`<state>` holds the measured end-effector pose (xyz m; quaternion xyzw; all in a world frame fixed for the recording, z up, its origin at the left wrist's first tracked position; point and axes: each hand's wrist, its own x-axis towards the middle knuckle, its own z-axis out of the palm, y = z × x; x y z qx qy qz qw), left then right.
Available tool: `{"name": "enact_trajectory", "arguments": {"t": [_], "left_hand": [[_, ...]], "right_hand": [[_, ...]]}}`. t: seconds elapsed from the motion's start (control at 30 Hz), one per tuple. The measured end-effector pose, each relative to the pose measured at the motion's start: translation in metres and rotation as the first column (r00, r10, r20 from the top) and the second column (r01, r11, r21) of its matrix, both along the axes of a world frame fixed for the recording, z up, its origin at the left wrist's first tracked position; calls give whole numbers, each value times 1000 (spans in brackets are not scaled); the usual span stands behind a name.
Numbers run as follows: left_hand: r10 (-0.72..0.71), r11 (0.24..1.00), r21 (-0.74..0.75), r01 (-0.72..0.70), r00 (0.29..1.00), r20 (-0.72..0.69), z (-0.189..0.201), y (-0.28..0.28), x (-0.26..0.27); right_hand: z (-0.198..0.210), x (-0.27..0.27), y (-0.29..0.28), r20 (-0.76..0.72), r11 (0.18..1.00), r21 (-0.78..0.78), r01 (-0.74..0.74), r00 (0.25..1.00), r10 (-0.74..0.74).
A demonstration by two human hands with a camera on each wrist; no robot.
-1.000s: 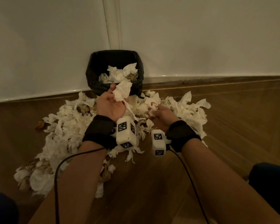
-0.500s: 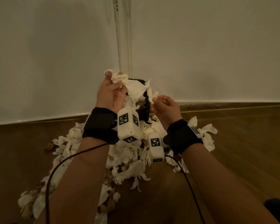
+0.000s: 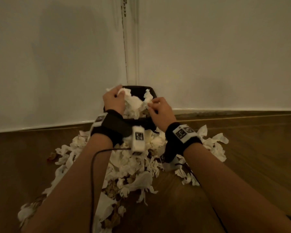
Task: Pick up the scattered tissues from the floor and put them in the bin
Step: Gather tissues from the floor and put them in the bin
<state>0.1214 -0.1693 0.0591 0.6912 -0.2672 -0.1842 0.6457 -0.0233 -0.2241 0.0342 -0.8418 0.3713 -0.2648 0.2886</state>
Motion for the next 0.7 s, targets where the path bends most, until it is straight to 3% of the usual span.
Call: {"name": "enact_trajectory", "arguments": {"t": [0.07, 0.17, 0.23, 0.27, 0.37, 0.47, 0.53, 0.67, 0.7], "left_hand": [[-57, 965, 259, -31, 943, 328, -17, 4, -1], [-314, 867, 499, -2, 774, 549, -35, 8, -5], [-493, 754, 656, -15, 647, 582, -43, 7, -3], [-540, 722, 692, -11, 616, 574, -45, 7, -1], [-568, 701, 714, 9, 612, 550, -42, 7, 0], [-587, 679, 729, -83, 536, 607, -38, 6, -2], [-605, 638, 758, -133, 523, 601, -35, 7, -3], [-702, 565, 814, -135, 440, 560, -43, 1, 0], [-685, 571, 812, -123, 474, 554, -42, 0, 0]], "right_hand": [[-13, 1, 6, -140, 993, -76, -92, 987, 81], [-24, 5, 11, -343, 976, -131, -174, 932, 120], [-25, 11, 12, -417, 966, -161, -204, 901, 121], [-25, 13, 12, -443, 961, -173, -217, 888, 121], [-25, 20, 13, -506, 951, -189, -246, 854, 120], [-27, 25, 15, -558, 946, -186, -265, 821, 121], [-28, 28, 15, -568, 942, -194, -273, 814, 119], [-26, 33, 15, -599, 943, -192, -273, 793, 108], [-25, 35, 15, -597, 944, -193, -266, 796, 102]]}}
